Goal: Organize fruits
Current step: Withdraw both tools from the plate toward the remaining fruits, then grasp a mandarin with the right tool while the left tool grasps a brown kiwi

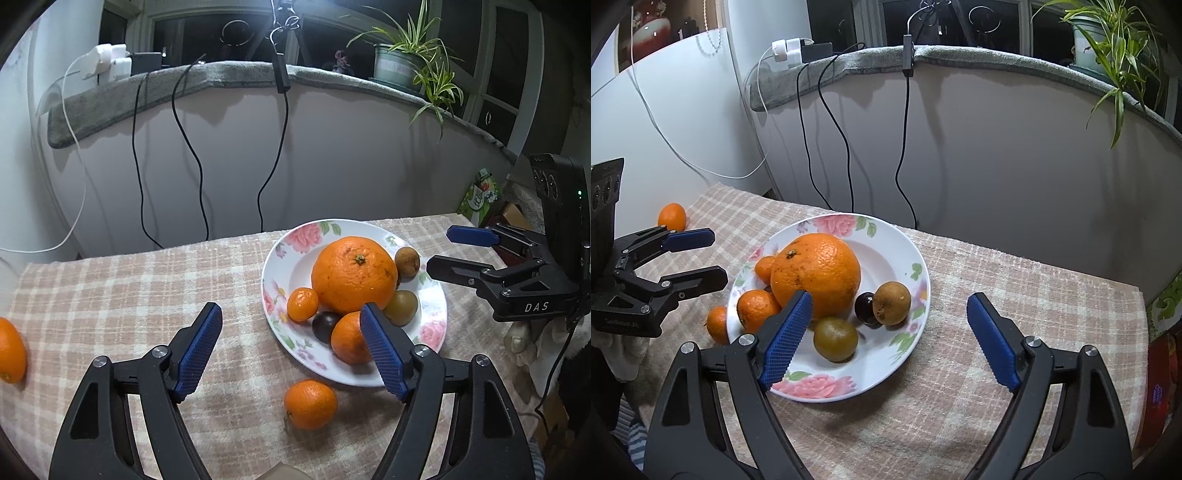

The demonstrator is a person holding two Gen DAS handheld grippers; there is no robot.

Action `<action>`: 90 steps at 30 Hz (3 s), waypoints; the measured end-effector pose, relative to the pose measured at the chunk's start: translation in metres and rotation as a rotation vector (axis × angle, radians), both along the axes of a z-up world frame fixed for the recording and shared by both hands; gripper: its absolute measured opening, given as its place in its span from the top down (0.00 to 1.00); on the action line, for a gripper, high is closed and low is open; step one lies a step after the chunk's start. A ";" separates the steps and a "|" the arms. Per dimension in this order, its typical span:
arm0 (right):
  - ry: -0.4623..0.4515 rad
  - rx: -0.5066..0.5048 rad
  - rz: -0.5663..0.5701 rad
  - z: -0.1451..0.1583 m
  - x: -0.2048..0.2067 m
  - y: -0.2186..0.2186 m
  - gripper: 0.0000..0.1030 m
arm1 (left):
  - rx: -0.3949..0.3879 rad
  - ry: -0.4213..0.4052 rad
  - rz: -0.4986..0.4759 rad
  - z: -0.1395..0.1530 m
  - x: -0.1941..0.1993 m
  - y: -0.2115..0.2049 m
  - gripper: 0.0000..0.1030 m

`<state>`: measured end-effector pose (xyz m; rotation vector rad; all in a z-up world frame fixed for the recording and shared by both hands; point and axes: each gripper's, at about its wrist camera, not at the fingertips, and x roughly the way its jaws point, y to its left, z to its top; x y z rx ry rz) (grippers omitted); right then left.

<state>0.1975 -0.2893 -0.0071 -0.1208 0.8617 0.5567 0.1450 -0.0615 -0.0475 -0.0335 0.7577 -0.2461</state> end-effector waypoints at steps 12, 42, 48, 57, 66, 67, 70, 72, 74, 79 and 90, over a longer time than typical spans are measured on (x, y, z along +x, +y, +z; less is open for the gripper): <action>-0.015 0.009 0.016 0.014 -0.017 0.008 0.14 | 0.000 -0.028 0.014 0.011 -0.015 0.006 0.25; 0.046 0.112 0.151 0.013 -0.101 0.067 0.14 | -0.037 -0.017 0.201 0.003 -0.086 0.091 0.25; 0.105 0.129 0.161 -0.003 -0.111 0.081 0.14 | -0.048 0.015 0.231 -0.010 -0.100 0.107 0.25; 0.184 0.151 0.131 -0.024 -0.100 0.091 0.14 | -0.091 0.051 0.229 -0.029 -0.103 0.116 0.27; 0.237 0.164 0.098 -0.038 -0.086 0.102 0.24 | -0.129 0.081 0.219 -0.042 -0.098 0.122 0.38; 0.239 0.164 0.094 -0.038 -0.085 0.103 0.24 | -0.132 0.083 0.218 -0.043 -0.098 0.123 0.38; 0.233 0.149 0.075 -0.040 -0.082 0.110 0.25 | -0.137 0.088 0.209 -0.045 -0.098 0.124 0.41; 0.233 0.143 0.064 -0.041 -0.078 0.115 0.32 | -0.137 0.091 0.201 -0.046 -0.097 0.124 0.42; 0.247 0.145 0.057 -0.044 -0.074 0.119 0.40 | -0.138 0.092 0.196 -0.046 -0.096 0.124 0.43; 0.237 0.117 0.032 -0.047 -0.068 0.129 0.45 | -0.142 0.104 0.187 -0.049 -0.094 0.125 0.48; 0.243 0.119 0.016 -0.049 -0.064 0.125 0.60 | -0.134 0.136 0.190 -0.057 -0.088 0.126 0.71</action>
